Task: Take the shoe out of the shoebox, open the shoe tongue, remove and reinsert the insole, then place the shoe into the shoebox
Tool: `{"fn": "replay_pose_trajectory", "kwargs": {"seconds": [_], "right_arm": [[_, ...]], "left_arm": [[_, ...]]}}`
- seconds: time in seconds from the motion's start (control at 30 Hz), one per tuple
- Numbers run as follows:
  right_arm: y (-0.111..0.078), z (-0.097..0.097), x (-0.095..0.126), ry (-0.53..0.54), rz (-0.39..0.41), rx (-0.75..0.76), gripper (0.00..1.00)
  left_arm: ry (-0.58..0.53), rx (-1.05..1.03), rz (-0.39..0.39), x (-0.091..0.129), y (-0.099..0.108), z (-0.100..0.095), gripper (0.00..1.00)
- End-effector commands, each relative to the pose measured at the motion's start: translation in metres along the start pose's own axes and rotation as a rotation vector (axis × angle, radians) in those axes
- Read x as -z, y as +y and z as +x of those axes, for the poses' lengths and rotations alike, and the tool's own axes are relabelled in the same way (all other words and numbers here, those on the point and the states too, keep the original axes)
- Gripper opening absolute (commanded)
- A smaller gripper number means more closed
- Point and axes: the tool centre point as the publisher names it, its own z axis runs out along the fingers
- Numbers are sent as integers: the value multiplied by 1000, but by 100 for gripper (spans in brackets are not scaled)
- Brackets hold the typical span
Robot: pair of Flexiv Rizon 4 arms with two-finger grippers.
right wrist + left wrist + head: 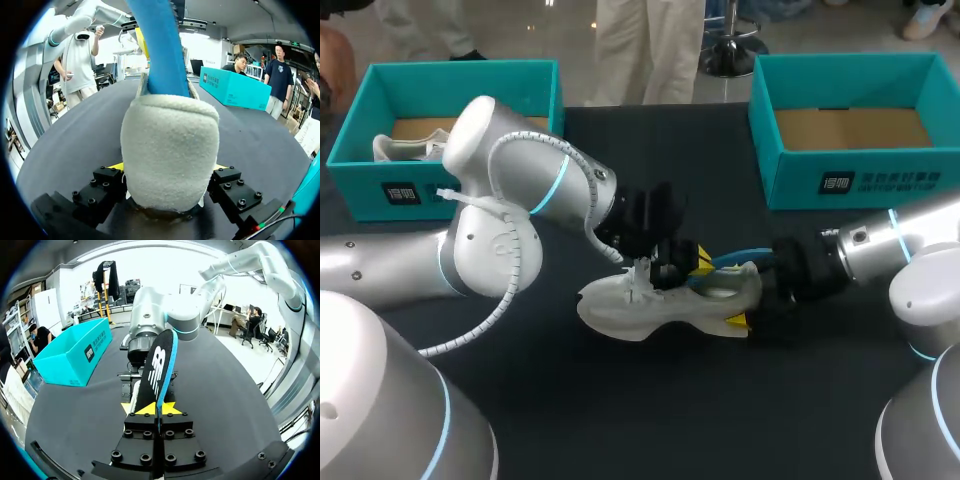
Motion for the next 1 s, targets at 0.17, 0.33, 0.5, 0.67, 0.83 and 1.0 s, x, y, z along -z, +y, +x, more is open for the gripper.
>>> {"fn": "replay_pose_trajectory", "kwargs": {"seconds": [0.17, 0.33, 0.5, 0.67, 0.83, 1.0], "right_arm": [[0, 0, -2, -1, 5, -1, 0], [0, 0, -2, -1, 5, -1, 0], [0, 0, -2, -1, 5, -1, 0], [0, 0, -2, -1, 5, -1, 0], [0, 0, -2, -1, 5, -1, 0], [0, 0, -2, -1, 5, -1, 0]], "left_arm": [[58, 5, 46, 15, -10, -1, 0], [79, 0, 65, 21, -24, 2, 0], [112, -14, 97, 24, -36, 3, 0], [144, -21, 125, 28, -49, 6, 0], [174, -12, 171, 36, -64, 7, 0], [178, -27, 203, 44, -79, 12, 0]]}}
